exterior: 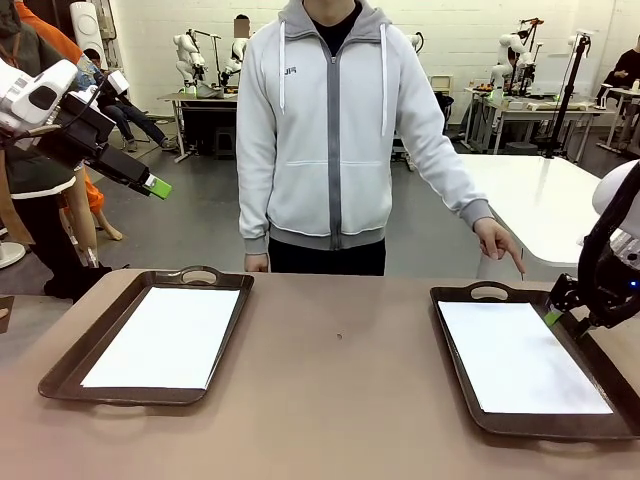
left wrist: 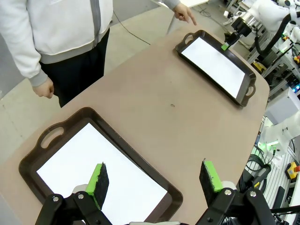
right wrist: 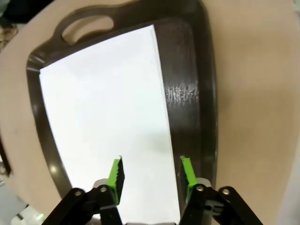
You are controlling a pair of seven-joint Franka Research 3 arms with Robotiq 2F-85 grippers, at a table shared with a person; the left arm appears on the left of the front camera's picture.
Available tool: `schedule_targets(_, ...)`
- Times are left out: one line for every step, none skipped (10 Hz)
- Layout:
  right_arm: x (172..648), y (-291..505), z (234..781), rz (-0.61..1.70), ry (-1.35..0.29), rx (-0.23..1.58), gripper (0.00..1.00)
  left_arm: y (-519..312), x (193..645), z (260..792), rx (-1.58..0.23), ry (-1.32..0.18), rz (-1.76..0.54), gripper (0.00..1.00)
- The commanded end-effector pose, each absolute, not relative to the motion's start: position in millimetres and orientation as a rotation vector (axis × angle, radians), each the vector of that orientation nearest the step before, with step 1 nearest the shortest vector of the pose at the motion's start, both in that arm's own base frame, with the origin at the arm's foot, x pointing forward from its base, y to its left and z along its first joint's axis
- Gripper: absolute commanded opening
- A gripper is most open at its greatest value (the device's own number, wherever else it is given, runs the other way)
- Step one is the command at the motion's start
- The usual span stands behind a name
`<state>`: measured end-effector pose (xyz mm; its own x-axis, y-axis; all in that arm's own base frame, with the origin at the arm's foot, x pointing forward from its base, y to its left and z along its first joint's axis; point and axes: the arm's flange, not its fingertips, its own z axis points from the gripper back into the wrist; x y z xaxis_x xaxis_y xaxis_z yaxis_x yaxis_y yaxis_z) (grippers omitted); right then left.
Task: Sort the A4 documents.
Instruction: Place the A4 Paper in the designated Handle tray.
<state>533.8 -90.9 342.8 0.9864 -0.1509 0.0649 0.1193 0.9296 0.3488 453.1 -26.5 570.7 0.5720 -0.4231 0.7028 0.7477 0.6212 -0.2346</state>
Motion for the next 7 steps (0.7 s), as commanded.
schedule_targets(523.1,-82.4,346.0,-0.182,-0.101,0.270,1.00,-25.7,452.5,570.3,-0.548,-0.646,-0.750,1.00)
schedule_targets(523.4,-82.4,347.5,-0.183,-0.106,0.268,0.89,-25.7,452.5,570.3,-0.548,-0.646,-0.750,1.00)
schedule_targets(523.9,-81.8,348.2,-0.181,-0.108,0.269,1.00,-25.7,452.5,570.3,-0.548,-0.646,-0.750,1.00)
schedule_targets(524.5,-81.6,349.0,-0.179,-0.106,0.270,1.00,-25.7,452.5,570.3,-0.548,-0.646,-0.750,1.00)
schedule_targets(525.8,-82.1,350.1,-0.178,-0.105,0.274,1.00,-25.7,452.5,570.3,-0.548,-0.646,-0.750,1.00)
schedule_targets(527.6,-81.4,352.3,-0.174,-0.103,0.290,1.00,-25.7,452.5,570.3,-0.548,-0.646,-0.750,1.00)
schedule_targets(528.5,-87.2,348.9,-0.160,-0.109,0.296,1.00,-25.7,452.5,570.3,-0.548,-0.646,-0.750,1.00)
